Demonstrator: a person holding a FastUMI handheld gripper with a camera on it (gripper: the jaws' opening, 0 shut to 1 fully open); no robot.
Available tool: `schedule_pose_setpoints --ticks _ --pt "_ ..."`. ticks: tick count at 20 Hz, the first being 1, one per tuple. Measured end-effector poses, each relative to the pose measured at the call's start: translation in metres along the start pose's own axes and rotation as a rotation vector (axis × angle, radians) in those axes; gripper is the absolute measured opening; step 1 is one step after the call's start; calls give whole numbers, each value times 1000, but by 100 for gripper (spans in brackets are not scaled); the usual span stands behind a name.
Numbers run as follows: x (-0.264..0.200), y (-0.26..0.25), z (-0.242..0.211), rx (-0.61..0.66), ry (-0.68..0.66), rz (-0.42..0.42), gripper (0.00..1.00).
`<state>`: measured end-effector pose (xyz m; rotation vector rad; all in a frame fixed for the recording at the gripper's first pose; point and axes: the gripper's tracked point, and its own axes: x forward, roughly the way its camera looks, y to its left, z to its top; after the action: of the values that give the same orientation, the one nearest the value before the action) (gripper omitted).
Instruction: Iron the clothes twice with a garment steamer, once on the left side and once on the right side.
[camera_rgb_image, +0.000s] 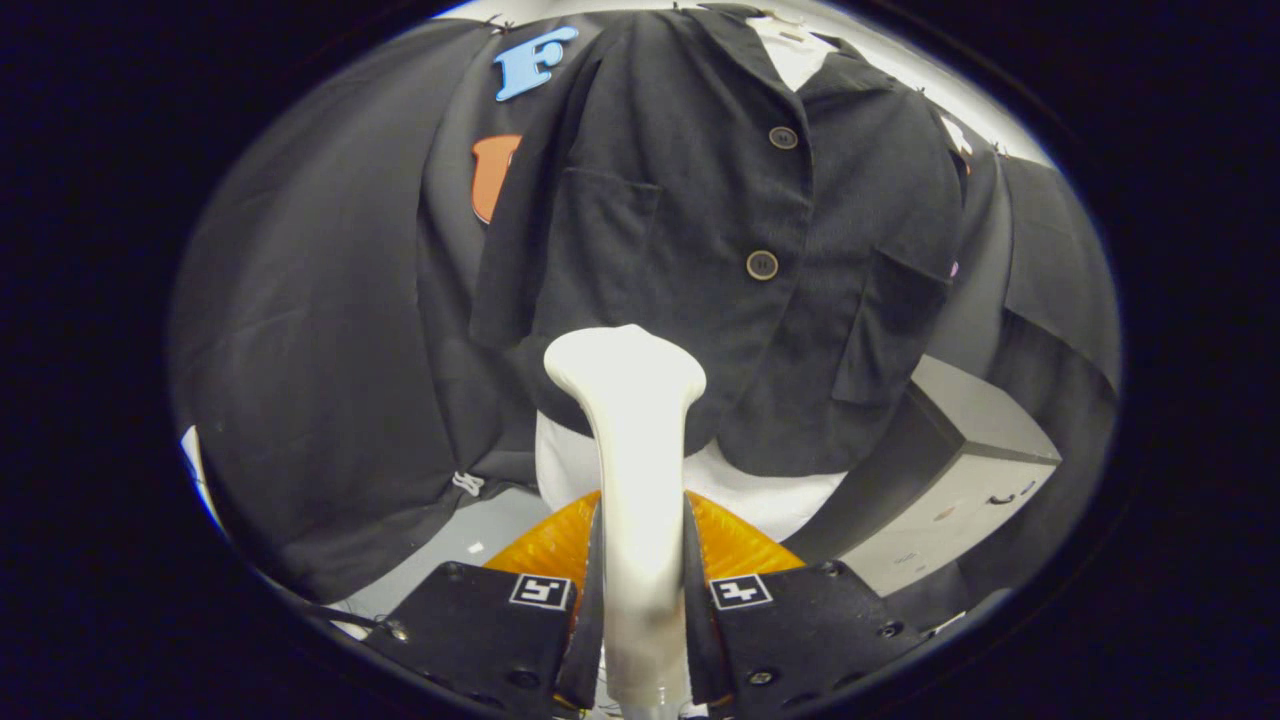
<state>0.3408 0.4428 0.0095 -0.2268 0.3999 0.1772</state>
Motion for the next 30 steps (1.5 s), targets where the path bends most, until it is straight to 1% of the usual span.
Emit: schedule_pose_setpoints --ticks 10,18,22,26,30 --pt "1 4 -16 -36 51 23 37" --pt "-3 -1 -21 -11 51 39 37" --pt "-28 -20 -15 21 8 61 37" --pt "-55 -48 -9 38 -71 87 37" --pt "-87 -97 -16 78 -153 96 37"
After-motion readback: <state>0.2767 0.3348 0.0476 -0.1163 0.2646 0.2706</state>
